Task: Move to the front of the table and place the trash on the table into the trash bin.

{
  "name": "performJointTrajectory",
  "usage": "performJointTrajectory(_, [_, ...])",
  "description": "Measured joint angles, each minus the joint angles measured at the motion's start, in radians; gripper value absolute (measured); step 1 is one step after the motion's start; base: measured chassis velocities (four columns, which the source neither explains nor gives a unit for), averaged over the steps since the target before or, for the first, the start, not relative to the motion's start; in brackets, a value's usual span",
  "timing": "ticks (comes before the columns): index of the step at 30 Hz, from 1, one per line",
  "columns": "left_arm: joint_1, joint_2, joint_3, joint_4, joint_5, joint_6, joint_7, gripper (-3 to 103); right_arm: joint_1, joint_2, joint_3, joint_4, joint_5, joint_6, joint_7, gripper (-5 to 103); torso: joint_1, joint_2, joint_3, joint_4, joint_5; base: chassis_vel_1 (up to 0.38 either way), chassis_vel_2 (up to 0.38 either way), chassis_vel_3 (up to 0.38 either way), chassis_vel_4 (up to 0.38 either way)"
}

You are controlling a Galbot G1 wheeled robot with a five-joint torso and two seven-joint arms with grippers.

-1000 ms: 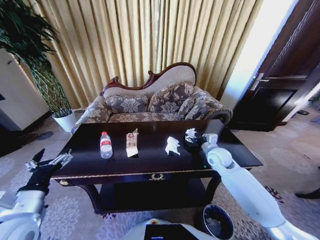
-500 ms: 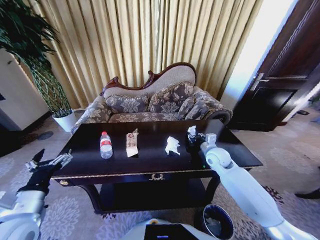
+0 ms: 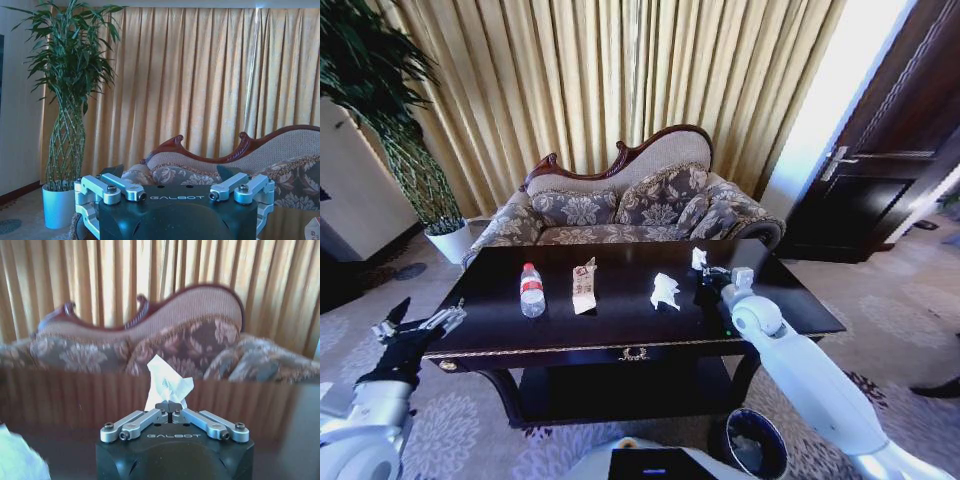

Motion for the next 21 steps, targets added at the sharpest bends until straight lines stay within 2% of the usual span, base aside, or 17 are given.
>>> performJointTrajectory(4, [-0.001,0.002,0.002,0.000,0.000,-0.003,0.000,100,-0.107,-0.015,0.098,0.115,-0.034,0.092,-0.040,0,0.000,0.000,0.000,0.0000,-0.0002,0.000,0.000,0.000,0.000])
performJointTrajectory(5, [-0.001,0.002,0.002,0.000,0.000,-0.003,0.000,100,-0.107,-0.015,0.098,0.115,-0.034,0.092,-0.040,0,0.000,0.000,0.000,0.0000,-0.0002,0.000,0.000,0.000,0.000])
performJointTrajectory(8, [0.002,0.007,0.000,0.000,-0.003,-0.007,-0.002,100,-0.248,-0.021,0.219,0.218,-0.044,0.132,-0.059,0,0.000,0.000,0.000,-0.0003,0.0000,0.000,0.000,0.000,0.000])
performJointTrajectory(9, [0.002,0.007,0.000,0.000,-0.003,-0.007,-0.002,100,-0.248,-0.021,0.219,0.218,-0.044,0.132,-0.059,0,0.000,0.000,0.000,-0.0003,0.0000,0.000,0.000,0.000,0.000])
performJointTrajectory(13, [0.005,0.027,-0.002,0.000,-0.011,-0.009,-0.013,100,-0.421,0.000,0.342,0.358,-0.037,0.158,-0.055,0,0.000,0.000,0.000,-0.0003,-0.0001,0.000,0.000,0.000,0.000])
performJointTrajectory(21, [-0.001,0.059,0.008,0.000,-0.033,-0.009,-0.016,100,-0.572,0.062,0.414,0.510,-0.051,0.158,-0.042,0,0.000,0.000,0.000,0.0001,-0.0002,0.000,0.000,0.000,0.000])
